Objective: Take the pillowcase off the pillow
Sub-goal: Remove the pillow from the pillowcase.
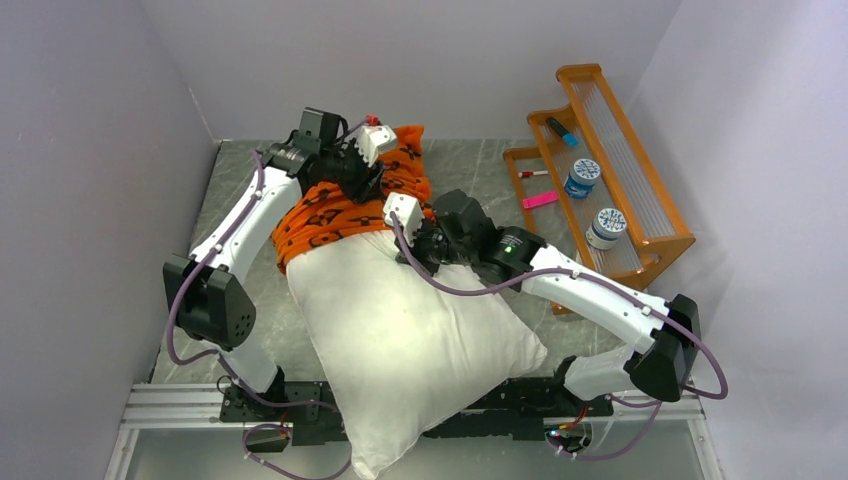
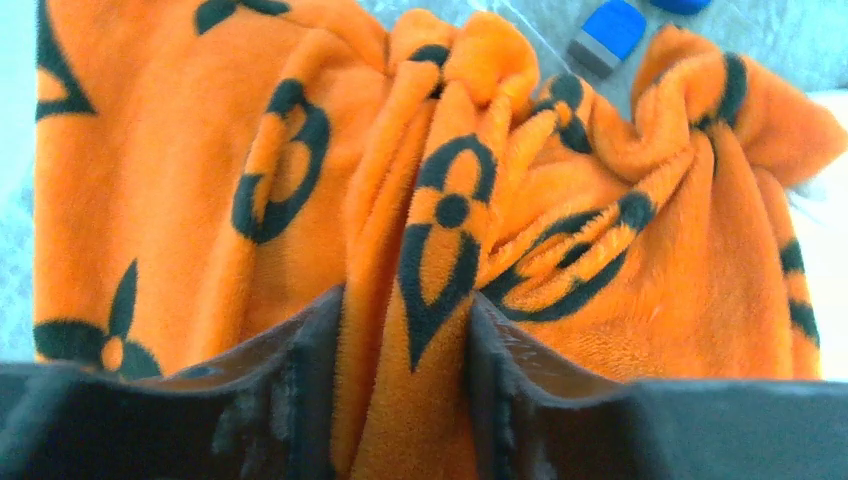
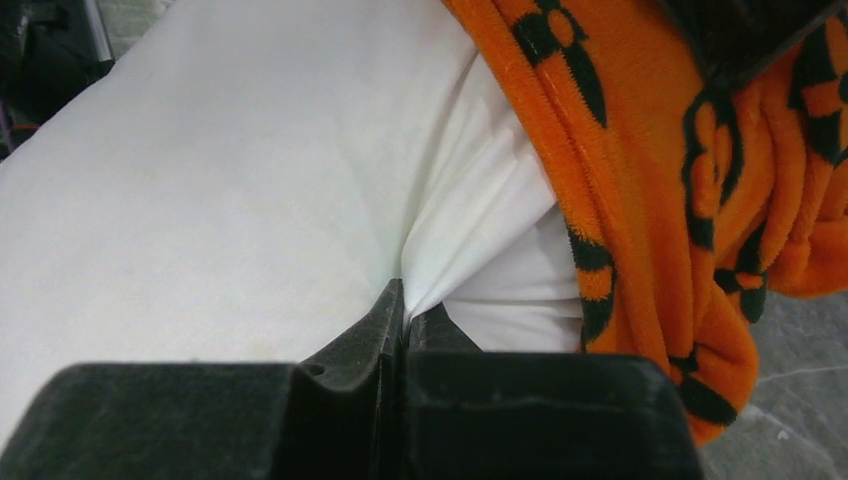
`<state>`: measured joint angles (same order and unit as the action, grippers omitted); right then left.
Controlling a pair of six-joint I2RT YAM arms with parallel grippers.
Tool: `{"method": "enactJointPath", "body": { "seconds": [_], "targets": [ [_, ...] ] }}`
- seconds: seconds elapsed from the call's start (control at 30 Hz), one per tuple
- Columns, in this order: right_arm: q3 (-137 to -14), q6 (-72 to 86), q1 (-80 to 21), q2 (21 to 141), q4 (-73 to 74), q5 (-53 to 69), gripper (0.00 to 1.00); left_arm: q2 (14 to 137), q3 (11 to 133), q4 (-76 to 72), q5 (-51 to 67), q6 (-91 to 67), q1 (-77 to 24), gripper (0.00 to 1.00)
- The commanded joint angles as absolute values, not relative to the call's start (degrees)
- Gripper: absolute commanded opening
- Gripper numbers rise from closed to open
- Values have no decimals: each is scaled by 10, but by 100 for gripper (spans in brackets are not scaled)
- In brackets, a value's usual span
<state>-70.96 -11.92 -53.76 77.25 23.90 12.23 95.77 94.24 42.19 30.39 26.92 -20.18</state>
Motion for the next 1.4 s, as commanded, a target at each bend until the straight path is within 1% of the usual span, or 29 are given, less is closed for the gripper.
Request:
{"method": "enactJointPath", "body": {
  "seconds": [0.0,0.07,0.1,0.27,0.4,0.57,0.8,0.93,0.97,1.07,1.27,1.37],
  "targets": [
    [-716,-113,-562,754,243,146,0,956,936,355,185,240,-202,33],
    [-712,-108,-562,751,247,136,0,951,932,333,147,228,-201,11],
    [-711,-105,-562,749,248,129,0,951,934,327,131,224,-199,6],
    [-701,-93,-562,740,261,95,0,936,928,277,37,191,-177,5],
    [-691,-94,-561,730,267,47,0,916,916,241,-6,133,-123,5],
    [-682,-104,-561,726,266,2,0,903,913,228,-80,110,-78,5],
    [-671,-106,-560,706,261,-25,0,908,907,210,-142,61,-26,5],
    [-674,-103,-560,706,262,-10,0,916,893,211,-134,58,-16,5],
    [-675,-103,-560,709,260,-8,0,912,888,211,-113,59,-17,6],
    [-677,-104,-560,717,256,-3,0,885,870,197,-35,62,-17,22],
    [-683,-111,-561,729,248,23,0,820,839,183,65,57,-17,59],
    [-691,-120,-561,736,256,26,0,795,818,159,160,44,-18,76]
  ]
}}
